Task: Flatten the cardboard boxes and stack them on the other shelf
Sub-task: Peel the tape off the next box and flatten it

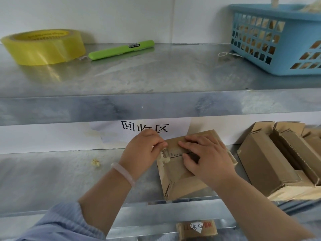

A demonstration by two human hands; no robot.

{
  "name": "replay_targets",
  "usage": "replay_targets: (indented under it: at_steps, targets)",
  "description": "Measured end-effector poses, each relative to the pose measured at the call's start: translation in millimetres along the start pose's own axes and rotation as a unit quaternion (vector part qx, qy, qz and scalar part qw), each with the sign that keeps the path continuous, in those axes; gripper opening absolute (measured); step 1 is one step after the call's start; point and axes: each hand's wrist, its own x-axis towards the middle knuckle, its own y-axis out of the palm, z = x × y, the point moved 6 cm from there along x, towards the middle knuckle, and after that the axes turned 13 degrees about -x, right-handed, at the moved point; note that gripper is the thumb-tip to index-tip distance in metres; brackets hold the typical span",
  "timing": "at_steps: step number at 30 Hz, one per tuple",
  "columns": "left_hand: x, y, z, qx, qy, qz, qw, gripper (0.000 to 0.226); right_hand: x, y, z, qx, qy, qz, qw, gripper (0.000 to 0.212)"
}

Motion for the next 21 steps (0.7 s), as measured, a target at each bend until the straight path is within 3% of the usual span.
replay_targets:
  at_steps: [2, 11, 15, 19, 20, 21]
  targets:
    - [-6, -2, 0, 0.005, 0.021, 0.013, 1.000, 0.023, -1, 1, -1, 0.002, -0.001, -0.001, 1.000, 0.036]
    - [-10, -2, -10, 0.045, 0.049, 0.019, 0.998, 0.008, -4, 4, 1, 0.008, 0.013, -0.016, 1.000, 0.036]
    - [-17, 4, 7, -0.084, -0.102, 0.042, 0.990, 0.018, -2, 4, 0, 0.011, 0.017, -0.023, 1.000, 0.035]
    - [-25, 9, 25, -0.341, -0.272, -0.044, 0.899, 0.008, -4, 5, 1, 0.012, 0.017, -0.035, 0.999, 0.038]
    - [-25, 8, 25, -0.327, -0.264, -0.061, 0.905, 0.011, -4, 5, 1, 0.012, 0.017, -0.036, 0.999, 0.038]
    - [-23, 5, 25, -0.263, -0.233, -0.070, 0.934, 0.010, -4, 6, 1, 0.011, 0.016, -0.031, 0.999, 0.039]
